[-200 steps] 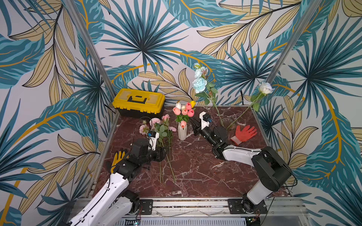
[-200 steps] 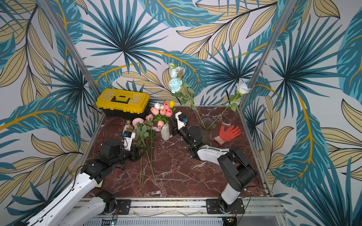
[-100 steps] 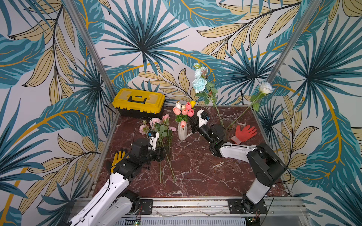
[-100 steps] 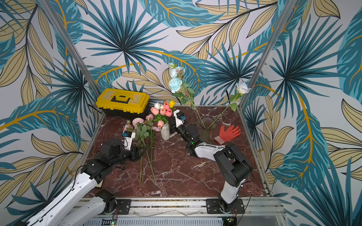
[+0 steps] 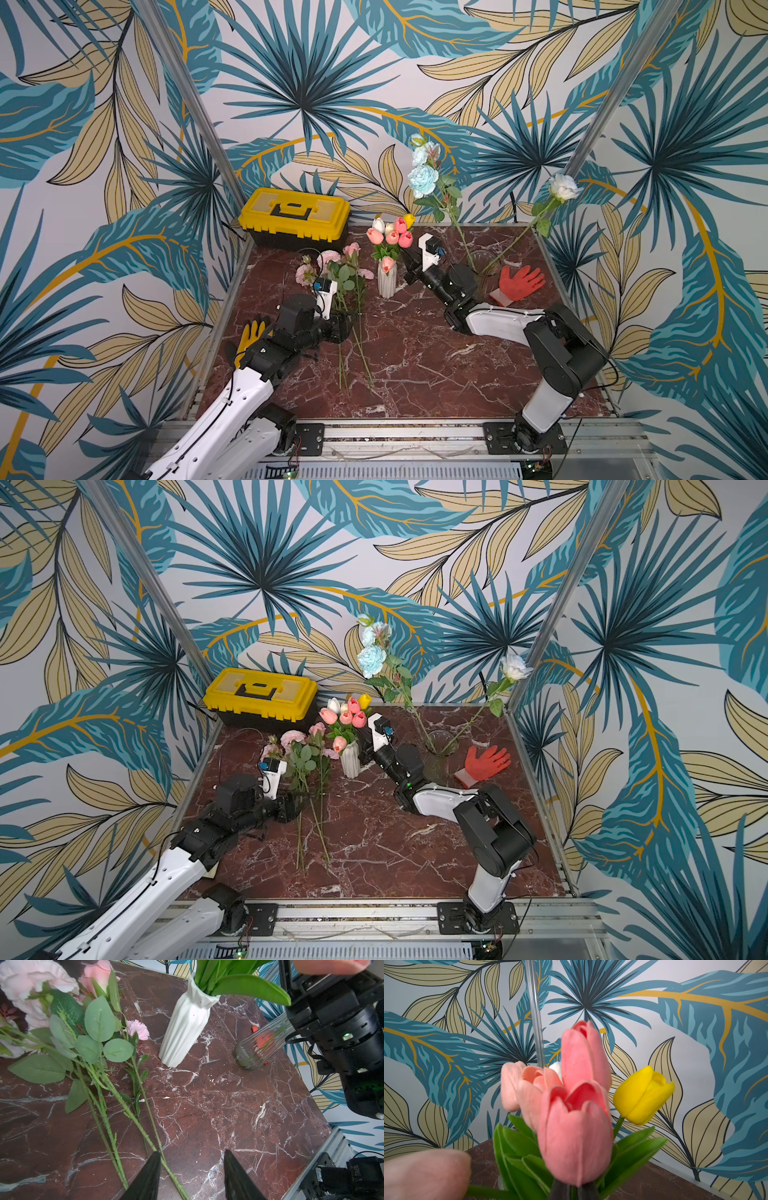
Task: Pick out pink flowers from the vase
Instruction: Pick up the flower from the vase.
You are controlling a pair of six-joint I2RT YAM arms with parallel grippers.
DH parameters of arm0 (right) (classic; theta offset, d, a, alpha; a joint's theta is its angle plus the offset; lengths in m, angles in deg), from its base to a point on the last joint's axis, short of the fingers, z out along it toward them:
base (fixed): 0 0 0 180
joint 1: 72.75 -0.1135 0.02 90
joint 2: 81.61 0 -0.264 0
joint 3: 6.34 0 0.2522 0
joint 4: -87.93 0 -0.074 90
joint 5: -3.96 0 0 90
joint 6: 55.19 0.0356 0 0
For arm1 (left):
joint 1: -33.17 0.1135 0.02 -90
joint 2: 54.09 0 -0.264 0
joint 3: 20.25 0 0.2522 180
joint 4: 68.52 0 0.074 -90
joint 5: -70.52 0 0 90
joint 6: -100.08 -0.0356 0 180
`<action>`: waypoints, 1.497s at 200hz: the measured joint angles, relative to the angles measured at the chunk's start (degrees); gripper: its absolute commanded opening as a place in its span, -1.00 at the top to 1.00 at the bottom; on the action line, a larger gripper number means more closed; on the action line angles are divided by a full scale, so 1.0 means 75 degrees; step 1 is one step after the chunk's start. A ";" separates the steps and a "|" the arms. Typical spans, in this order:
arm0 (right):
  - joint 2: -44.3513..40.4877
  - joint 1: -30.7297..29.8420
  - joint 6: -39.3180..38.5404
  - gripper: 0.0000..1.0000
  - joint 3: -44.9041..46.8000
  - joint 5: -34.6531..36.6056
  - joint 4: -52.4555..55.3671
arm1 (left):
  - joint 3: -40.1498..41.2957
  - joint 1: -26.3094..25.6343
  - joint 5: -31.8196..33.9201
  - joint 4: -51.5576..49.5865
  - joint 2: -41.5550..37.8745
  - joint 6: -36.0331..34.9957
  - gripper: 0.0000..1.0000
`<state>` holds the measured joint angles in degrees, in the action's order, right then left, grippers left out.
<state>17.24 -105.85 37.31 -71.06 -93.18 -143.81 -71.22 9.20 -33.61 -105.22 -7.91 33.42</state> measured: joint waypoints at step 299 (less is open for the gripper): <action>-0.5333 0.0000 -0.0784 1.00 -0.0883 -0.0323 0.5010 | -0.0880 -0.0102 -0.0562 -0.0146 -0.0233 -0.0851 -0.09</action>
<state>-22.76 -105.85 31.43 -77.68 -95.61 -106.23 -77.82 8.44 -37.83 -106.31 -9.66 27.03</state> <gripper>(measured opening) 0.065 0.541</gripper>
